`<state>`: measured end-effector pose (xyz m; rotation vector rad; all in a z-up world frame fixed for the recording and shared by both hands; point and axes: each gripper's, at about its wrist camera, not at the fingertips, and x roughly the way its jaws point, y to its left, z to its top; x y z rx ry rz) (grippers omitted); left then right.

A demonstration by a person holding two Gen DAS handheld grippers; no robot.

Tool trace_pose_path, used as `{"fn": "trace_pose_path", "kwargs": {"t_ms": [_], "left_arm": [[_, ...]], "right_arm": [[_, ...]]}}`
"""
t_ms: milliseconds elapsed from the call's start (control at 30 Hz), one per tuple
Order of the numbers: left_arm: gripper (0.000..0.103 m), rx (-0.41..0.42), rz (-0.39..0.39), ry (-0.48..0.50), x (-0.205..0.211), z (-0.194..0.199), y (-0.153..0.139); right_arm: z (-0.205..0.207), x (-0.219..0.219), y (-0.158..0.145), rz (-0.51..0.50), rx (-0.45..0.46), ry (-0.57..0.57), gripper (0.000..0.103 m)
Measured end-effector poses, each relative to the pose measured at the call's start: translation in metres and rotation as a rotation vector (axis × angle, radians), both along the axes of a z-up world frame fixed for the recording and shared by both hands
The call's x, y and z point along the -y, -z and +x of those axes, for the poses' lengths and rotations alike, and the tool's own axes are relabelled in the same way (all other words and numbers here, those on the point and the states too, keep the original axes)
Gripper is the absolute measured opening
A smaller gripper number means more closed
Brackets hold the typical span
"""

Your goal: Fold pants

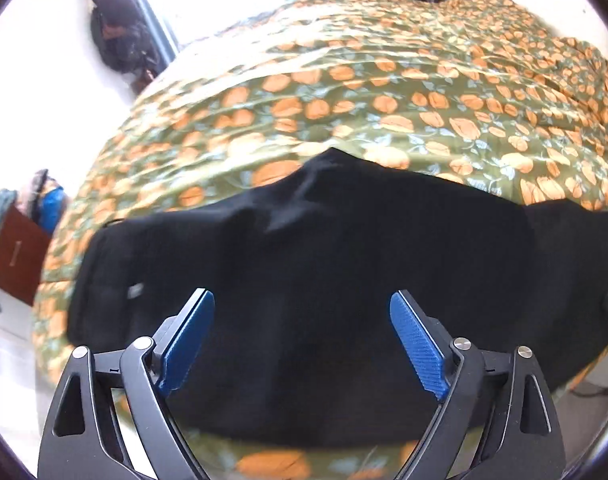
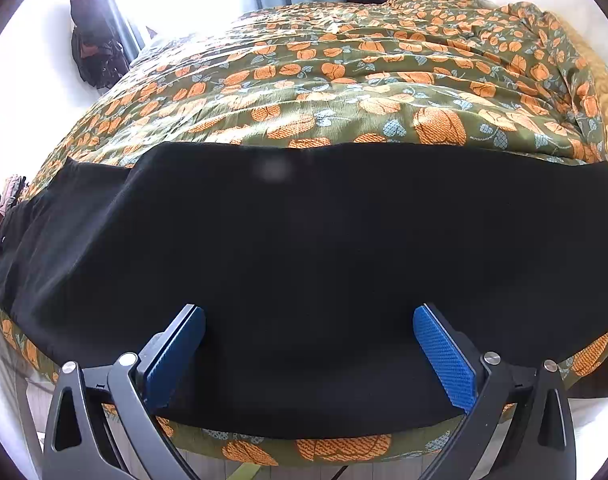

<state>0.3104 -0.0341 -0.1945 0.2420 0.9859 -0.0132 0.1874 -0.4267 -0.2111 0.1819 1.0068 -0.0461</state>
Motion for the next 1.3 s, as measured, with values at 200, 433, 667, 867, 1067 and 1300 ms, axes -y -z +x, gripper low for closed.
{"fn": "trace_pose_path", "kwargs": {"t_ms": [200,433,667,867,1067,1300], "left_arm": [[0.091,-0.111,-0.011,-0.005,0.008,-0.012,0.055],[0.097,-0.096,-0.027,-0.043,0.001,-0.022,0.057],[0.097,-0.085,-0.022,-0.057,-0.002,-0.021,0.057],[0.098,-0.094,-0.017,-0.063,-0.003,-0.023,0.056],[0.099,-0.092,-0.013,-0.071,-0.004,-0.023,0.056],[0.103,-0.066,-0.02,-0.076,-0.006,-0.024,0.057]], "right_arm": [[0.0,0.002,-0.002,0.012,-0.008,-0.009,0.103],[0.007,0.059,-0.019,0.18,-0.034,0.067,0.102],[-0.005,0.18,-0.016,0.234,-0.102,0.314,0.102],[-0.034,0.223,-0.024,0.359,-0.078,0.454,0.102],[-0.048,0.234,-0.056,0.28,-0.009,0.404,0.102],[-0.055,0.259,-0.086,0.163,0.135,0.228,0.102]]}}
